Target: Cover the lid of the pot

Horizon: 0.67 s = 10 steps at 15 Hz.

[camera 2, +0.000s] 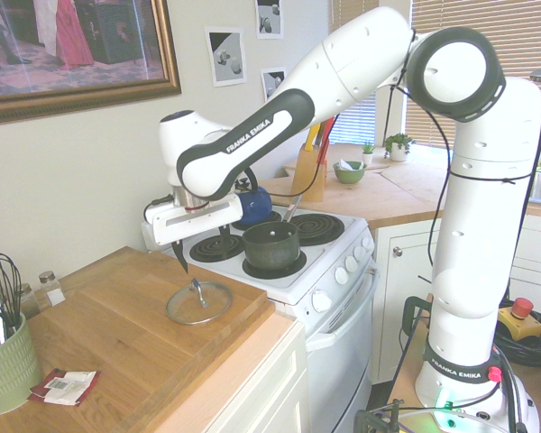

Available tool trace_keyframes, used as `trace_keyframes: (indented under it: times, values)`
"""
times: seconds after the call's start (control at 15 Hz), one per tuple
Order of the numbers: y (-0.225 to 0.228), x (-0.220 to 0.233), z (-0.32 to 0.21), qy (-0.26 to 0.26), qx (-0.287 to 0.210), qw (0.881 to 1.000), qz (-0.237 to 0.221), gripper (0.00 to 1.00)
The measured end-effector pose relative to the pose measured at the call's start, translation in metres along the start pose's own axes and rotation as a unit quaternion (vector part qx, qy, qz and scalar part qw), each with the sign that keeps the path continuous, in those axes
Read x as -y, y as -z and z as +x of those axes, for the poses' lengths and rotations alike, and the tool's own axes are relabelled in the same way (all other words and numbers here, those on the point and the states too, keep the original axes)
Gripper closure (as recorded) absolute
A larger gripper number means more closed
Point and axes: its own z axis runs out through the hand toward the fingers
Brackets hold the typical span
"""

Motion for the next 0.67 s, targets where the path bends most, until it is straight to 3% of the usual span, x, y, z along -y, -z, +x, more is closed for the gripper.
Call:
trace_keyframes:
  times: [0.27, 0.33, 0.67]
  values:
    - [-0.025, 0.009, -0.005, 0.0, 0.007, 1.0, -0.016, 0.0]
    - [-0.029, 0.011, -0.005, -0.001, 0.008, 1.0, -0.017, 1.0]
    - [-0.038, 0.018, 0.001, -0.006, 0.01, 1.0, -0.019, 1.0]
